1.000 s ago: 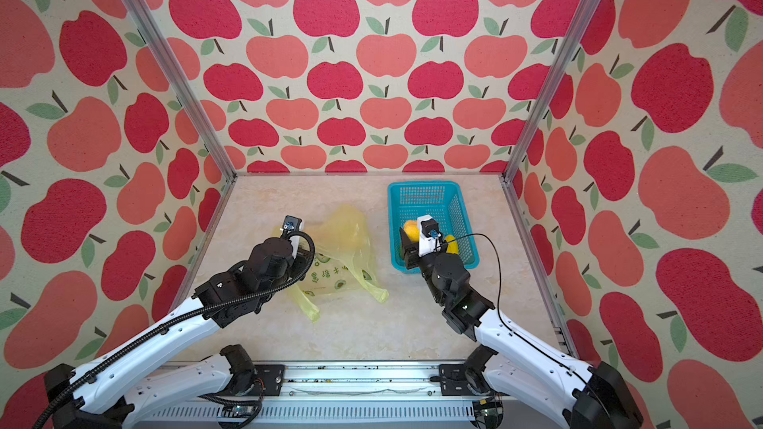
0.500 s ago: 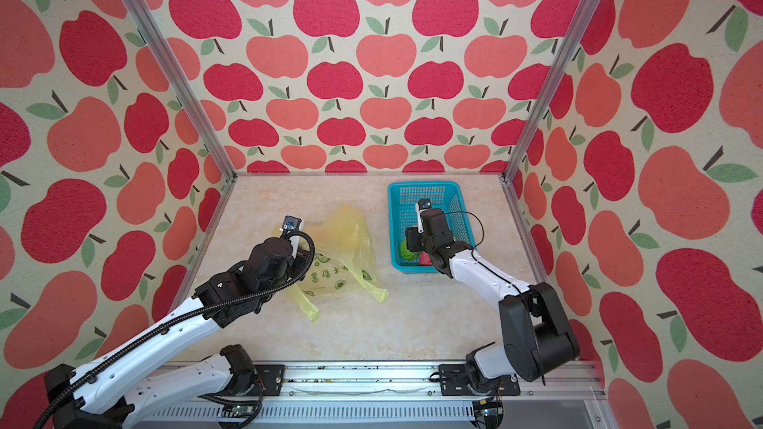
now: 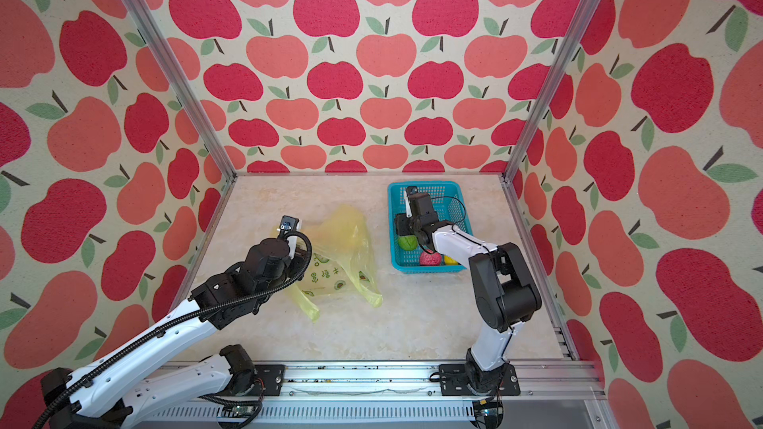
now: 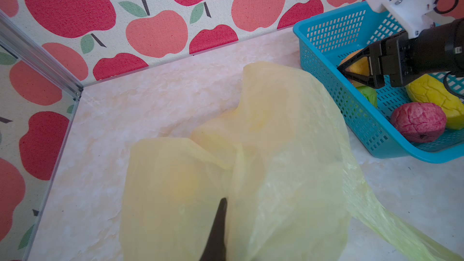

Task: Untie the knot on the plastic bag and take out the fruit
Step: 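Carry the yellow mango with the right gripper over the teal basket, then lower the mango into the basket and open the right gripper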

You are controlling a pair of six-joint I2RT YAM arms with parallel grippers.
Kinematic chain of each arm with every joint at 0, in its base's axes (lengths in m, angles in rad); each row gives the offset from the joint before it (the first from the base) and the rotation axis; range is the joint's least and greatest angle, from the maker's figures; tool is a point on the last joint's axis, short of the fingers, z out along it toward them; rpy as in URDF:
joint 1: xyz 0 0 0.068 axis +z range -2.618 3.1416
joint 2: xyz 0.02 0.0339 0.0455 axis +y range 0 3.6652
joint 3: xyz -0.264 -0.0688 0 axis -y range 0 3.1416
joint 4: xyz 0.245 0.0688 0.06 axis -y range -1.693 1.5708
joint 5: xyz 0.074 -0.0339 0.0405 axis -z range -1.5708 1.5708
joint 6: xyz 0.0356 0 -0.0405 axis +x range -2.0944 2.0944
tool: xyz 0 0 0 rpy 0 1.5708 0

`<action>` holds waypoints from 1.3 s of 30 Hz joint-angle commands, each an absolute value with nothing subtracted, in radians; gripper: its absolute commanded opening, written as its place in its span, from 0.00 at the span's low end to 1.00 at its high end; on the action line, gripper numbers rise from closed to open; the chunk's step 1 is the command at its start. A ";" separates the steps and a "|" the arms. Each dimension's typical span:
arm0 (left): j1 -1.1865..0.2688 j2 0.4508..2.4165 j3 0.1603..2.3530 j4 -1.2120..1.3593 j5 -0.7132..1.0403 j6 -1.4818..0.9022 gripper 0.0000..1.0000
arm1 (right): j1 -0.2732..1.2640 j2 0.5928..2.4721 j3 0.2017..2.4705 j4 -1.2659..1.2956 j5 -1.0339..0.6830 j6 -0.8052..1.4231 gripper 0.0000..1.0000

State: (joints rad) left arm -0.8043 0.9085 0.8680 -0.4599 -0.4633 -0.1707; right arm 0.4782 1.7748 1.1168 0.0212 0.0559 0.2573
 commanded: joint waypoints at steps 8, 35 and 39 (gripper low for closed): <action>-0.798 0.914 0.862 -0.454 -0.464 -0.183 0.00 | 0.471 1.937 1.204 -0.111 0.067 0.266 0.61; -0.798 0.920 0.862 -0.455 -0.463 -0.181 0.00 | 0.502 1.807 1.112 -0.106 0.005 0.317 0.77; -0.798 0.919 0.863 -0.457 -0.452 -0.183 0.00 | 0.514 1.758 1.074 -0.118 0.012 0.327 0.73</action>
